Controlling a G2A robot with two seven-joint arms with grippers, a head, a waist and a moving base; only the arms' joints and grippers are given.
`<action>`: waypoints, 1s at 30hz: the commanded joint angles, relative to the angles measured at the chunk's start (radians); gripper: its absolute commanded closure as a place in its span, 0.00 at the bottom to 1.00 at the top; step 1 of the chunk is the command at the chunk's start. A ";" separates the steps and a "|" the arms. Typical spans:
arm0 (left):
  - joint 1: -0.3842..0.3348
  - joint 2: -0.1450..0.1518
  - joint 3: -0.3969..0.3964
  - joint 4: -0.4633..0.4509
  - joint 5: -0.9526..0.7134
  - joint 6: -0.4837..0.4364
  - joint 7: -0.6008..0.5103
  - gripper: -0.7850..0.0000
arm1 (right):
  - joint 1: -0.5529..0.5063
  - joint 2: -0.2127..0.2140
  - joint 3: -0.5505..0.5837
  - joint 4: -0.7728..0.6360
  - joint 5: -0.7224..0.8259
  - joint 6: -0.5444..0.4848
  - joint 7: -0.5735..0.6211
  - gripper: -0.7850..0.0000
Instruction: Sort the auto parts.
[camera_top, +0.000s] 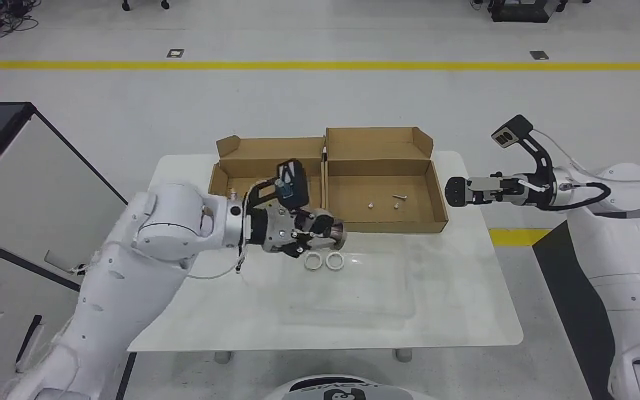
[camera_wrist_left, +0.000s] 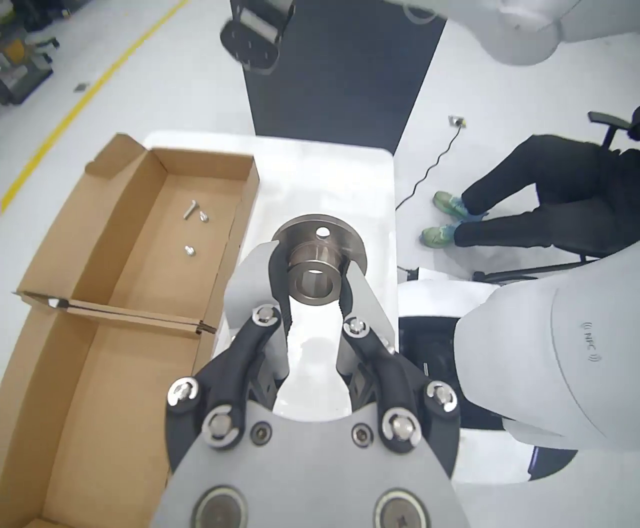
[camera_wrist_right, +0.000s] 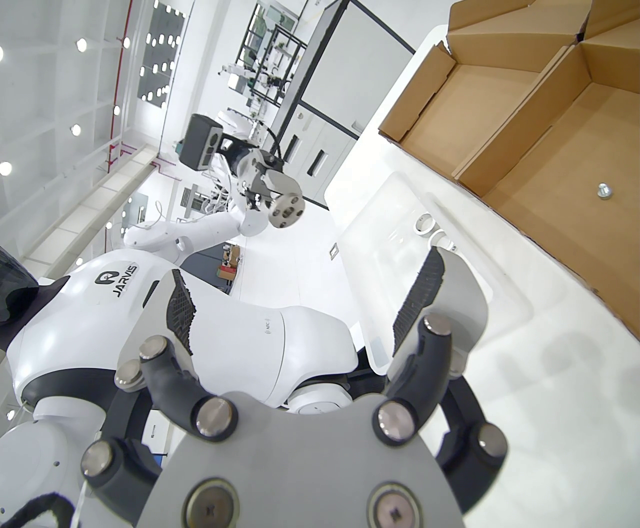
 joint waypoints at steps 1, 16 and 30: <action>0.003 0.006 -0.032 0.005 -0.059 -0.058 0.025 1.00 | 0.000 0.000 0.000 0.000 0.000 0.000 0.000 0.00; -0.140 0.028 -0.015 0.042 -0.372 -0.241 0.194 1.00 | 0.000 0.000 0.000 0.000 0.000 0.000 0.000 0.00; -0.191 0.005 -0.033 -0.009 -0.580 -0.241 0.186 1.00 | 0.000 0.000 0.000 0.000 0.000 0.000 0.000 0.00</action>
